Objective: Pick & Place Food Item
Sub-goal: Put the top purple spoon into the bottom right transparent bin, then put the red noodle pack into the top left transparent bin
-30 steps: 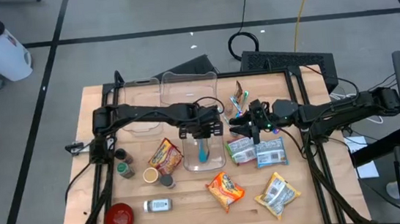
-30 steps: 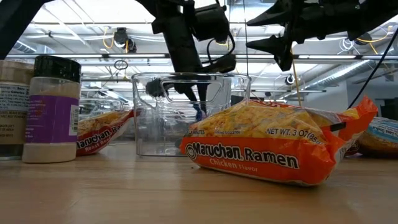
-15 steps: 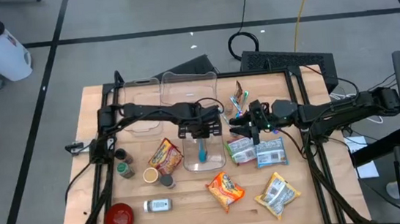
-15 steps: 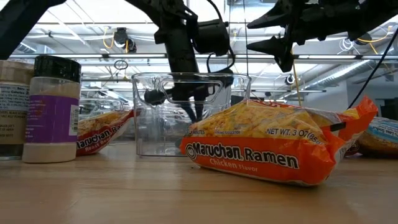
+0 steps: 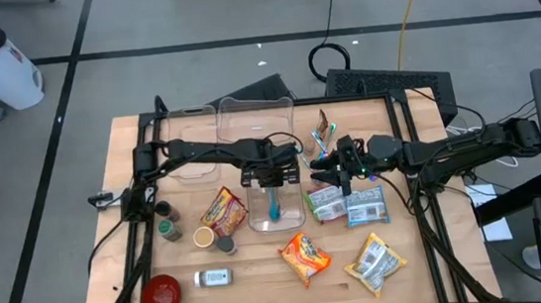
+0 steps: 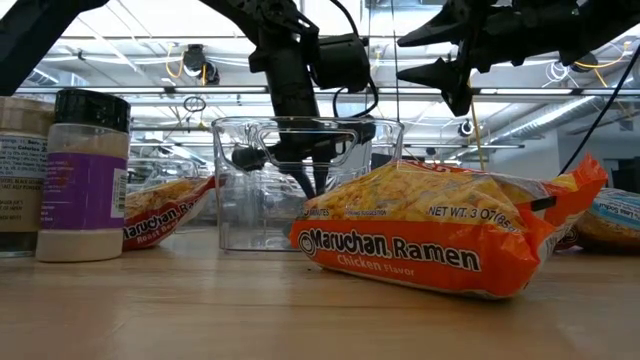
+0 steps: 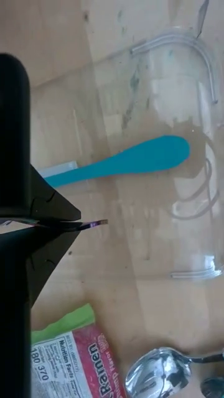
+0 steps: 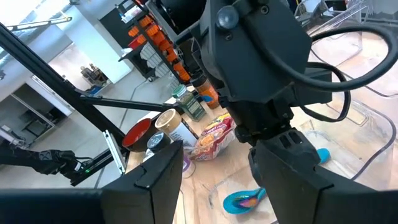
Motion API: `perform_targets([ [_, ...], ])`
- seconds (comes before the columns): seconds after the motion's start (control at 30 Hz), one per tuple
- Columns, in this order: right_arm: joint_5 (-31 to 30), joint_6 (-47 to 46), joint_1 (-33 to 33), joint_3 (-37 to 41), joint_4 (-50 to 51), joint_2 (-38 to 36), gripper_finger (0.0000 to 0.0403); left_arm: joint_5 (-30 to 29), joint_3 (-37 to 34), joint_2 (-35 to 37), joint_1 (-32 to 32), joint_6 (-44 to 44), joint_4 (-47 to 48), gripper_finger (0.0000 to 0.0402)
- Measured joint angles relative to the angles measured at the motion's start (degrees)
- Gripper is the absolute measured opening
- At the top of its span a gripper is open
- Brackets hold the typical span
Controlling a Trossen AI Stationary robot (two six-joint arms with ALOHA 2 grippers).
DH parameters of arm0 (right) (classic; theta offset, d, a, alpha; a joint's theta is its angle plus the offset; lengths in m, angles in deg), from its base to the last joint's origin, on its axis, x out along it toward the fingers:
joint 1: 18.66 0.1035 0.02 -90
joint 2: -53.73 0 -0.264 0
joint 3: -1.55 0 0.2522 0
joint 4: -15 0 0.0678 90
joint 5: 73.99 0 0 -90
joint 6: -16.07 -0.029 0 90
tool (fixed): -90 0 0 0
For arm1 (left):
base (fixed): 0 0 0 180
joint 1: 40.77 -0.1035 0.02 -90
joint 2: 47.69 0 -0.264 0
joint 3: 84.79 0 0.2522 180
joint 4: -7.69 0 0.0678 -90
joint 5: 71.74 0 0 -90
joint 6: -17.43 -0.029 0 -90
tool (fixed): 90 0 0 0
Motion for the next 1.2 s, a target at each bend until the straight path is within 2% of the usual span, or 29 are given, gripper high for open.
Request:
perform_targets([
  [0.2,0.0,0.0,0.0,0.0,0.3,0.0,0.0195,-0.4,0.0,0.0,0.0,-0.4,-1.5,0.0023],
  [0.63,0.0,-0.2,0.0,0.0,0.3,0.0,0.0196,-0.3,0.0,0.0,0.0,-1.9,-3.3,0.0112],
  [0.77,0.0,-0.2,0.0,0.0,0.3,0.0,0.0195,2.5,0.0,0.0,0.0,-2.9,-4.9,0.0129],
  [0.97,0.0,0.0,0.0,0.0,0.3,0.0,0.0193,6.4,-0.1,2.0,0.0,-5.2,-7.6,0.0138],
  [1.2,0.0,0.3,-0.1,0.0,0.3,0.0,0.0192,4.5,0.0,8.8,-1.3,-9.3,-8.9,0.0136],
])
